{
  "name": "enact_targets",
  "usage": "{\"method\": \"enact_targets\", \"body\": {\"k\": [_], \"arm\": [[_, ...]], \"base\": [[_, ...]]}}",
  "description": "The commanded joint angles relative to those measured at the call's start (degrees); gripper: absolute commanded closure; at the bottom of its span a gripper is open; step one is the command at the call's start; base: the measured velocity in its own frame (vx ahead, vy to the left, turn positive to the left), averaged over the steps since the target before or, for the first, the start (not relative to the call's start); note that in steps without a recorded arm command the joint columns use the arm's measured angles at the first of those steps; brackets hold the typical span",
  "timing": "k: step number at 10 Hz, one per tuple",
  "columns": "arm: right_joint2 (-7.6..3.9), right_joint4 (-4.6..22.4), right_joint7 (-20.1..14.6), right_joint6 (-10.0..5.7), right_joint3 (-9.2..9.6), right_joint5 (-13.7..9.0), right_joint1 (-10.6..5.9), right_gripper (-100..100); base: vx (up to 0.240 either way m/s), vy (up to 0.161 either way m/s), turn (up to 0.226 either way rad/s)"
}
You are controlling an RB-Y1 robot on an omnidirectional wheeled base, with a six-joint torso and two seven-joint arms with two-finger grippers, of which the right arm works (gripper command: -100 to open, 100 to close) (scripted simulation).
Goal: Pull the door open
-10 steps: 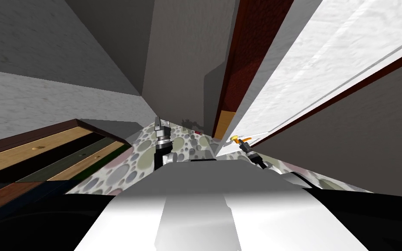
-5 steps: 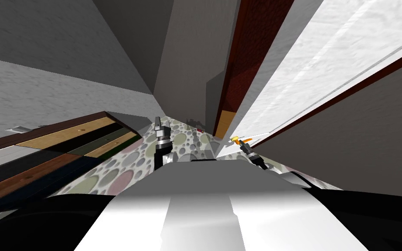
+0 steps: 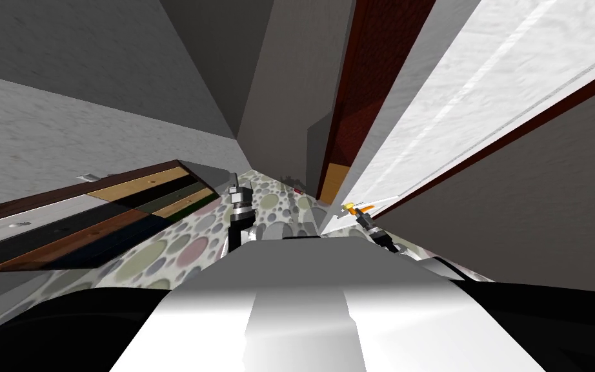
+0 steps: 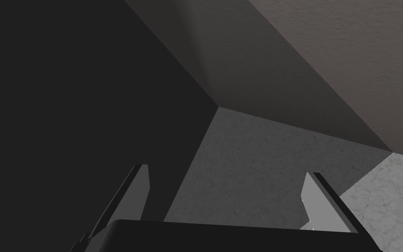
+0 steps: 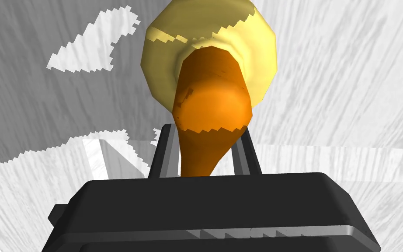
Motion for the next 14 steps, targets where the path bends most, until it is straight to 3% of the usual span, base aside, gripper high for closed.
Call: {"method": "enact_targets", "body": {"k": [1, 11, 12, 13, 14], "arm": [[-0.11, -0.19, 0.03, -0.19, -0.03, -0.05, 0.19, 100], [-0.74, 1.41, -0.03, -2.38, -0.09, -0.40, 0.50, 100], [-0.33, 1.54, -0.11, -2.30, 0.16, -0.21, 0.31, 100], [-0.55, 1.71, 0.00, -4.21, 0.65, 0.10, 1.36, 100], [-0.55, 1.71, 0.00, -4.21, 0.65, 0.10, 1.36, 100]], "base": [[-0.181, -0.076, 0.176], [-0.190, -0.099, 0.162], [-0.078, -0.035, 0.034], [-0.058, -0.007, 0.062], [-0.053, -0.019, 0.019]]}}
